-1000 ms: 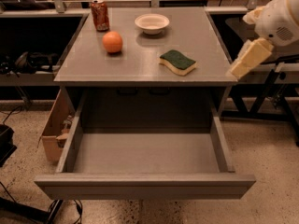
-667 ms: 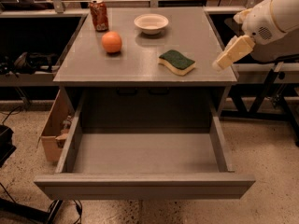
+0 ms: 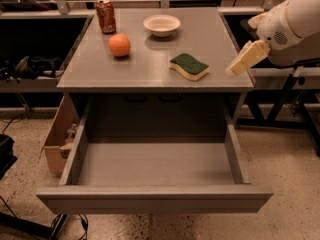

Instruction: Place sponge into top drawer

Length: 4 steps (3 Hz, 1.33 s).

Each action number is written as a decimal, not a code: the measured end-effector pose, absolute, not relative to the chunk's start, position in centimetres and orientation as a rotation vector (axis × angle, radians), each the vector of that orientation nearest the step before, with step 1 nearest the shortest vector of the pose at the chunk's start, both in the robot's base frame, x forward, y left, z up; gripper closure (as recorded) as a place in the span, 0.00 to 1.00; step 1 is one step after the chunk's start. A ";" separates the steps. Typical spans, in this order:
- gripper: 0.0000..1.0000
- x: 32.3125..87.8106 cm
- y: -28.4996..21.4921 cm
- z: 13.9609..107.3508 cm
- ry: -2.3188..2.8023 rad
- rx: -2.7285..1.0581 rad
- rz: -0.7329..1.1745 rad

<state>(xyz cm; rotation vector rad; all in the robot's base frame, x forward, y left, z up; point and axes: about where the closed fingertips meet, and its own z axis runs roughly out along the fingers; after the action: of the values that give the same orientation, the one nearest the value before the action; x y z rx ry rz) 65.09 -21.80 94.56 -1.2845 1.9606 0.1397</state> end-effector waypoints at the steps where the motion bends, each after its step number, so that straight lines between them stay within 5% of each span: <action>1: 0.00 68.0 -18.3 91.7 1.965 -1.299 0.210; 3: 0.00 72.7 -11.5 86.0 2.032 -1.307 0.291; 4: 0.18 73.3 -10.9 84.8 2.057 -1.291 0.281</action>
Offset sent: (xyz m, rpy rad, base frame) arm 0.0959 0.1259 -0.0953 0.0662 0.1518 0.0549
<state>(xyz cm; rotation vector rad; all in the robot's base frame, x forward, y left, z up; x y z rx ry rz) 73.28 -10.87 84.76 -1.2905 2.0566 0.2810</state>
